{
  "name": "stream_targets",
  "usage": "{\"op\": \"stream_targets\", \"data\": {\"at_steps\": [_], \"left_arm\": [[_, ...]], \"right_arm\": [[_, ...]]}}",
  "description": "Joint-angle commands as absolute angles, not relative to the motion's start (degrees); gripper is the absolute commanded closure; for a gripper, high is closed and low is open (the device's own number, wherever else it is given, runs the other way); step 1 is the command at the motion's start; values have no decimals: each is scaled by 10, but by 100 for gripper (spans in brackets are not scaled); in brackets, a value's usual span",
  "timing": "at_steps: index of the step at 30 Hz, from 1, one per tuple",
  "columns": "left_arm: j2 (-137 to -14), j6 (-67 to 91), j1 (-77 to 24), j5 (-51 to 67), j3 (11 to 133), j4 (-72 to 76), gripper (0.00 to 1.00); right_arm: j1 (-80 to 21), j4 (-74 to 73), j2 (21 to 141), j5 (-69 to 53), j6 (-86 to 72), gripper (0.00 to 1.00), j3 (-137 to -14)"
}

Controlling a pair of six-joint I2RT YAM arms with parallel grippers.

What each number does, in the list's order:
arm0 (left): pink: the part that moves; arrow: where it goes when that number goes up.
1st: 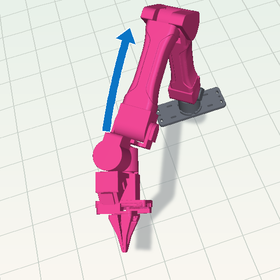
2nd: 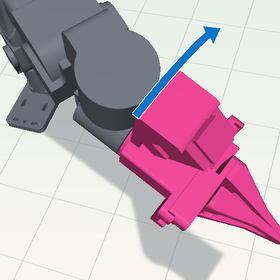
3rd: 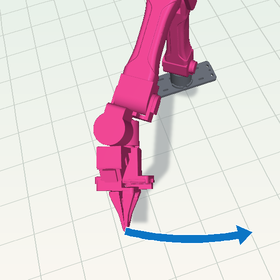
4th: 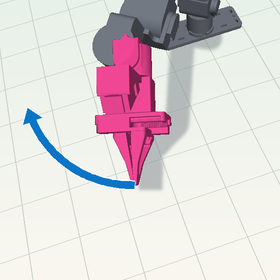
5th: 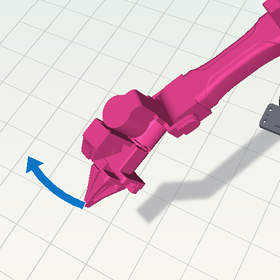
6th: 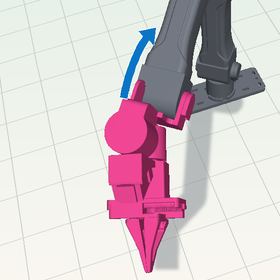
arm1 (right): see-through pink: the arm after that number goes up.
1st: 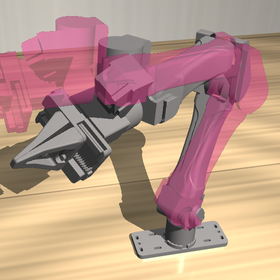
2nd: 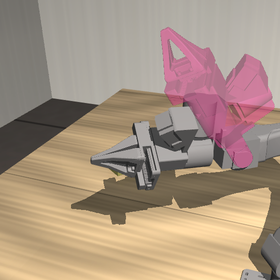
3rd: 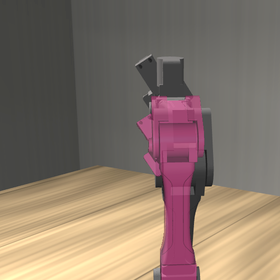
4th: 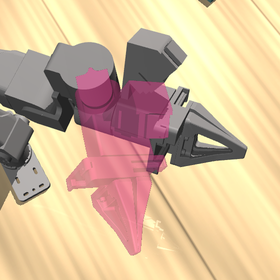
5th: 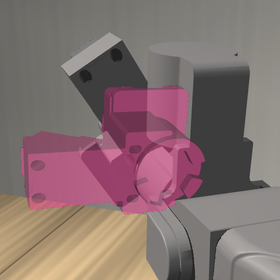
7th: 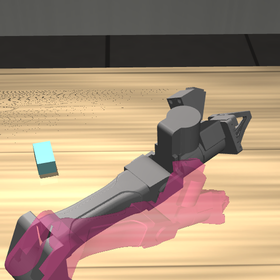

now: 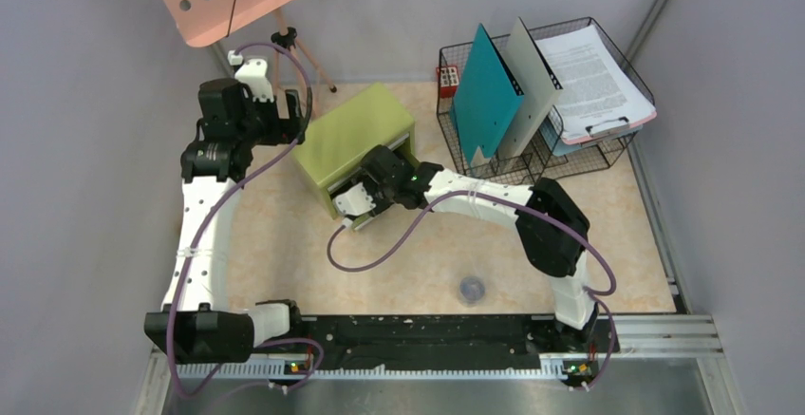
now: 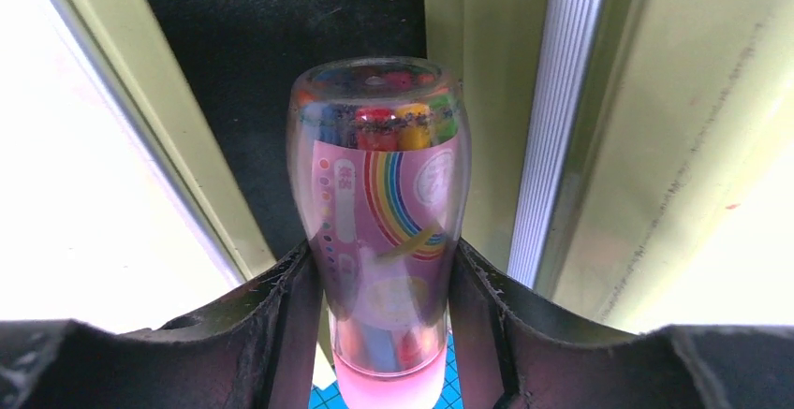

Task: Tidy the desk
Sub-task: Place the stationery in the drawer.

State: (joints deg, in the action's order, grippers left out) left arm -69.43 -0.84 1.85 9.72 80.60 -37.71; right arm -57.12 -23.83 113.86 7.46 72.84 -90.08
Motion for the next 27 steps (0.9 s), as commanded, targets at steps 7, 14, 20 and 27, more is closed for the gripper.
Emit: {"op": "stream_targets", "data": {"at_steps": [7, 14, 20, 27], "left_arm": [[-708, -2, 21, 118, 839, -358, 2], [-716, -7, 21, 138, 847, -362, 1], [-707, -54, 12, 260, 856, -399, 2], [-691, -143, -98, 268, 846, -464, 2]], "right_arm": [[-566, -189, 1083, 88, 697, 26, -902], [-564, -192, 1057, 103, 663, 19, -894], [-518, -272, 988, 24, 487, 20, -904], [-405, -269, 857, -99, 299, 19, -797]]}}
